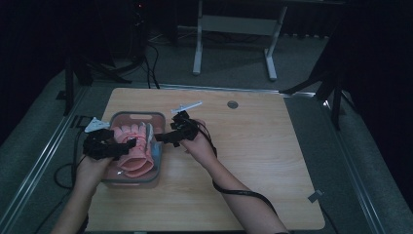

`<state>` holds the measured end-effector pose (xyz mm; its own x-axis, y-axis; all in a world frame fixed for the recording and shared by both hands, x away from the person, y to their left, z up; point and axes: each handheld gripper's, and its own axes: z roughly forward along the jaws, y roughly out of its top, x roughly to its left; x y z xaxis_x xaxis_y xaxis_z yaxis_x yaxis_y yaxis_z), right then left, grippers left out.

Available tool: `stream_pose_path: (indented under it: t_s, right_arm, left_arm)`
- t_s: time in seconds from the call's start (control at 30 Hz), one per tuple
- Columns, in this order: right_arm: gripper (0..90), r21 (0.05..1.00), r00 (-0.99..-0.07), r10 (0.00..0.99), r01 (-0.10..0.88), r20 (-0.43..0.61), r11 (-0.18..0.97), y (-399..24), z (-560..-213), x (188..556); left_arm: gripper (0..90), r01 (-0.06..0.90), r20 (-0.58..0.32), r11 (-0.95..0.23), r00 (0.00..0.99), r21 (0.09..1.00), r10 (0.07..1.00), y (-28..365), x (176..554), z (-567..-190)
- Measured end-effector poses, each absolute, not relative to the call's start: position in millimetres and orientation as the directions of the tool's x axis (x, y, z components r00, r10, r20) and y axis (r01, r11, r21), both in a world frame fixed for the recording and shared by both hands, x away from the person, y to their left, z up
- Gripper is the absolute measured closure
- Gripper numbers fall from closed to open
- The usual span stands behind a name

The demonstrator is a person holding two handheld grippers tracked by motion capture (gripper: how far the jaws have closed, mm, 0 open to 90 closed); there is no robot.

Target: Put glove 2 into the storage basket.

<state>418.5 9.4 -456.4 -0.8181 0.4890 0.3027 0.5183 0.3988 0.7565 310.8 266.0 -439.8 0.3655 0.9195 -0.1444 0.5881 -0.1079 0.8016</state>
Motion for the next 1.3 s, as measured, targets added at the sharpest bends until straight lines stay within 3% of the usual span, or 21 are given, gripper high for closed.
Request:
stream_pose_path:
  t_s: [0.63,1.07,1.3]
  right_arm:
    - [14.2,0.767,-0.825,0.488,0.502,0.286,0.400,-19.8,-456.5,411.8]
    - [14.1,0.772,-0.839,0.480,0.476,0.256,0.421,-62.6,-460.6,393.5]
    - [14.1,0.766,-0.835,0.484,0.485,0.263,0.421,-87.3,-474.2,386.7]
  left_arm:
    - [7.9,0.475,-0.108,-0.187,0.527,0.860,0.843,189.8,299.9,-421.3]
    - [7.9,0.423,-0.102,-0.264,0.669,0.867,0.736,125.0,278.6,-432.5]
    - [7.9,0.421,-0.096,-0.300,0.699,0.856,0.708,103.7,274.8,-445.9]
